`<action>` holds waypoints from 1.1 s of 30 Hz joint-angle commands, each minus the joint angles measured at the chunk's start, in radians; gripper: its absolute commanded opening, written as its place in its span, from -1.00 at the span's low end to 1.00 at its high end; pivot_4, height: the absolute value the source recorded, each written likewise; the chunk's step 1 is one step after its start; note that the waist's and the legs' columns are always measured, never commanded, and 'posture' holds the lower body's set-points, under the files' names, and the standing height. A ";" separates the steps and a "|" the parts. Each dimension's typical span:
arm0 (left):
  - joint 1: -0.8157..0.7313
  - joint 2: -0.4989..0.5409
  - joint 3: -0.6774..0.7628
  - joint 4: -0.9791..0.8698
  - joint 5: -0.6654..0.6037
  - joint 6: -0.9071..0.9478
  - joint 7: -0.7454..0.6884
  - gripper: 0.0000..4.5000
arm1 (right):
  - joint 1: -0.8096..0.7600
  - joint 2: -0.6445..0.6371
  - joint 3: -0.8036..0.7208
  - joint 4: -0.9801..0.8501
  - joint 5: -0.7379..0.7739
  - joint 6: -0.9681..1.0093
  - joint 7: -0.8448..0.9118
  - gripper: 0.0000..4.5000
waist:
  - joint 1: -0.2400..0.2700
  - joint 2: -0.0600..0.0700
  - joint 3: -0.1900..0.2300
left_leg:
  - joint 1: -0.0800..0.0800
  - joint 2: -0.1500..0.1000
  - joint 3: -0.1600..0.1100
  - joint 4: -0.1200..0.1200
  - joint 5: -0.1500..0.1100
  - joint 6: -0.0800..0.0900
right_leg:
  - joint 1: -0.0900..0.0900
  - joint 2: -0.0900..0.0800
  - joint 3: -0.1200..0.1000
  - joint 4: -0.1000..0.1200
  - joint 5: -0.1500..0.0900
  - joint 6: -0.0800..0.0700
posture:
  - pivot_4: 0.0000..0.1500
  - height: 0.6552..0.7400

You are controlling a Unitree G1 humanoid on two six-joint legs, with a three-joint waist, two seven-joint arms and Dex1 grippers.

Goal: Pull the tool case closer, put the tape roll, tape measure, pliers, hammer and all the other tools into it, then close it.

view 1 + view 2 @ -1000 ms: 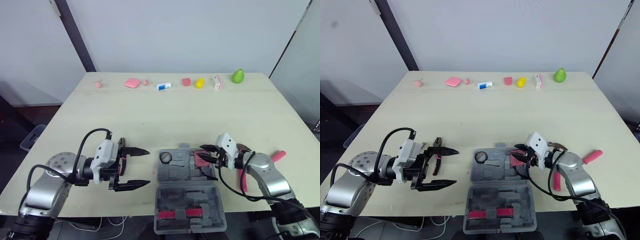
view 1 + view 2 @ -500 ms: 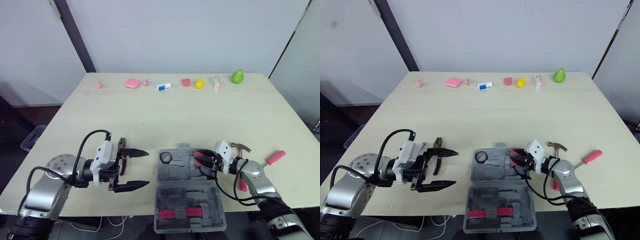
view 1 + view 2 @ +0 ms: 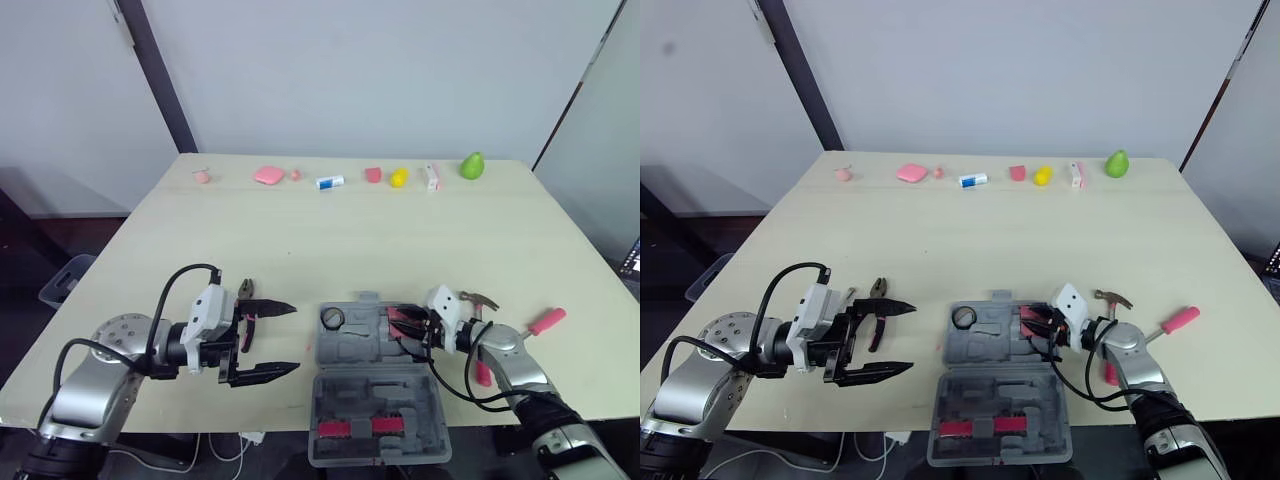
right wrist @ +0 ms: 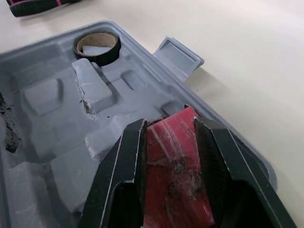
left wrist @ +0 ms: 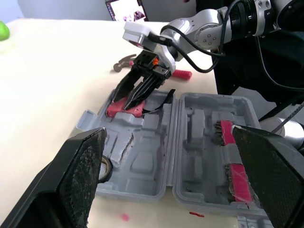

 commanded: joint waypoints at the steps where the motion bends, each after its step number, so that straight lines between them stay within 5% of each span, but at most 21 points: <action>1: 0.016 -0.016 0.030 -0.021 -0.015 0.002 0.030 1.00 | 0.060 -0.009 0.002 -0.005 -0.030 0.028 -0.038 -0.29 | 0.000 0.000 0.000 | 0.000 0.000 0.000 0.000 0.000 0.000 | 0.000 0.000 0.000 -0.001 0.000 0.000 | 1.00 1.00; 11: 0.017 -0.063 0.051 -0.053 -0.016 0.035 0.162 1.00 | 0.114 -0.024 -0.090 -0.405 0.079 0.095 -0.102 -0.29 | -0.004 0.012 0.008 | -0.006 0.000 0.000 -0.002 0.000 0.000 | -0.006 0.000 0.000 -0.002 0.002 0.003 | 1.00 1.00; 23: 0.147 -0.143 0.207 0.070 0.032 -0.066 0.286 1.00 | 0.437 -0.164 -0.388 -0.676 0.222 0.147 -0.152 -0.29 | 0.000 0.011 0.009 | -0.007 -0.002 0.001 -0.009 0.000 0.000 | -0.007 -0.003 -0.001 -0.006 0.002 0.004 | 1.00 1.00; 26: 0.185 -0.156 0.233 0.139 0.050 -0.114 0.287 1.00 | 0.538 -0.176 -0.454 -0.643 0.212 0.081 -0.146 0.07 | -0.001 0.011 0.009 | -0.006 -0.002 0.001 -0.010 0.000 0.000 | -0.007 -0.002 0.000 -0.006 -0.001 0.000 | 1.00 1.00; 30: 0.245 -0.167 0.268 0.202 0.065 -0.165 0.289 1.00 | 0.648 -0.159 -0.533 -0.630 0.263 0.021 -0.127 0.93 | -0.003 0.010 0.010 | -0.004 -0.001 0.003 -0.011 0.000 0.000 | -0.007 -0.002 0.001 -0.005 -0.002 -0.001 | 1.00 1.00; 33: 0.296 -0.180 0.306 0.226 0.065 -0.195 0.300 1.00 | 0.739 -0.156 -0.577 -0.613 0.290 -0.012 -0.089 0.97 | -0.002 0.010 0.010 | -0.003 0.001 0.005 -0.011 0.000 0.000 | -0.007 -0.003 0.002 -0.005 -0.002 -0.001 | 1.00 1.00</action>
